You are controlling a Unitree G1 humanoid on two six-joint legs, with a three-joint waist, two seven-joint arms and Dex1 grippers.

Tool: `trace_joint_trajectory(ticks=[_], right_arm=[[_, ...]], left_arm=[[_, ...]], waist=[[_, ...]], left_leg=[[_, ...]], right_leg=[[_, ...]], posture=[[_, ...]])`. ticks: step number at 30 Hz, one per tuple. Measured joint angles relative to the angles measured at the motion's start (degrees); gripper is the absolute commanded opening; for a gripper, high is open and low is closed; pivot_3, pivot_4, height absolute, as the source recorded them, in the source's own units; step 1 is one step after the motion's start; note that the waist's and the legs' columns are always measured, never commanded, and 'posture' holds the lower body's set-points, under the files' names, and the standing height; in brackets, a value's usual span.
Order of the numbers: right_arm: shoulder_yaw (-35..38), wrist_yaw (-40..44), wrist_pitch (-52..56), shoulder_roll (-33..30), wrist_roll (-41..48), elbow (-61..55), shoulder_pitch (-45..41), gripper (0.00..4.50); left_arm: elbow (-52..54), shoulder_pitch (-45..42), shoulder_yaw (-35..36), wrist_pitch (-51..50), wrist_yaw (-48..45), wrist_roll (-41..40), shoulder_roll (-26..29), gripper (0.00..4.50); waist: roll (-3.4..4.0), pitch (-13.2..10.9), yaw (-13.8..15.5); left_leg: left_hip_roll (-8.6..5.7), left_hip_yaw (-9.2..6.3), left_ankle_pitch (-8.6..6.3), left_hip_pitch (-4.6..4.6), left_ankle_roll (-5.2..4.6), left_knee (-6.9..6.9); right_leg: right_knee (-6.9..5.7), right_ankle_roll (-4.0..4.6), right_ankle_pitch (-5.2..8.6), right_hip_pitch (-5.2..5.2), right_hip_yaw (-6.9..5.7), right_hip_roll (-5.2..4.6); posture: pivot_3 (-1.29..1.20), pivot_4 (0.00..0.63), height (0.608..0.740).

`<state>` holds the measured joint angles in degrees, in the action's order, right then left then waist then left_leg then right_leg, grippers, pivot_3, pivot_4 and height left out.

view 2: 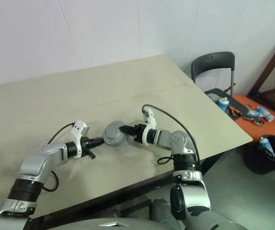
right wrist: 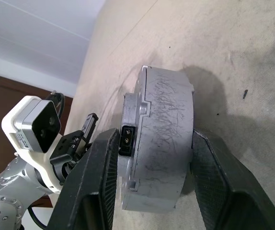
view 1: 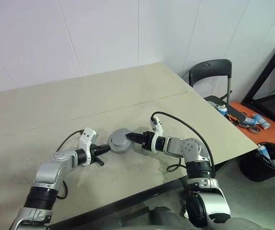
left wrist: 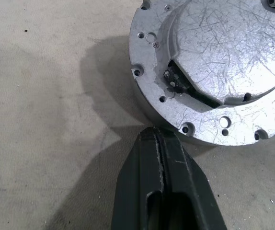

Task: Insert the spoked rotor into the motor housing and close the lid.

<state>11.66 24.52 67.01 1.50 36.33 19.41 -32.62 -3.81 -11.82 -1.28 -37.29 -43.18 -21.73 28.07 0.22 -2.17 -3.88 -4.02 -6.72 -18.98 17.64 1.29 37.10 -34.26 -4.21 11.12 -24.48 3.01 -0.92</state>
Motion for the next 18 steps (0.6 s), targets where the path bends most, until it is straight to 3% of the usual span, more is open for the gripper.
trace_joint_trajectory(ticks=[11, 14, 18], right_arm=[[3.6, -0.5, -2.5, 1.3, 1.1, 6.9, -3.2, 1.76], [5.9, -1.1, -2.9, 2.2, 2.1, 9.1, -3.9, 1.25], [6.8, -1.1, -2.6, 2.3, 2.5, 9.6, -3.9, 1.25]], left_arm=[[0.1, 0.1, 0.2, -0.1, 0.2, 0.0, -0.1, 0.0], [0.3, 0.1, 0.2, -0.2, 0.4, -0.2, -0.3, 0.0], [1.0, 0.1, 0.4, -1.1, 0.6, -0.2, -0.4, 0.0]], waist=[[0.01, 0.0, -0.1], [0.01, 0.0, -0.1], [0.01, 0.0, -0.1]], left_leg=[[0.0, 0.0, 0.0, -0.01, 0.0, 0.0], [0.0, -0.01, 0.0, 0.04, 0.0, -0.02], [-0.04, 0.0, 0.0, 0.15, 0.0, -0.02]], right_leg=[[-0.01, 0.01, -0.01, 0.0, 0.01, 0.01], [0.01, 0.04, -0.03, -0.04, 0.01, 0.0], [0.04, 0.21, -0.13, -0.11, 0.01, -0.06]], posture=[[0.0, 0.0, 0.74], [0.0, 0.0, 0.74], [0.0, 0.0, 0.74]])
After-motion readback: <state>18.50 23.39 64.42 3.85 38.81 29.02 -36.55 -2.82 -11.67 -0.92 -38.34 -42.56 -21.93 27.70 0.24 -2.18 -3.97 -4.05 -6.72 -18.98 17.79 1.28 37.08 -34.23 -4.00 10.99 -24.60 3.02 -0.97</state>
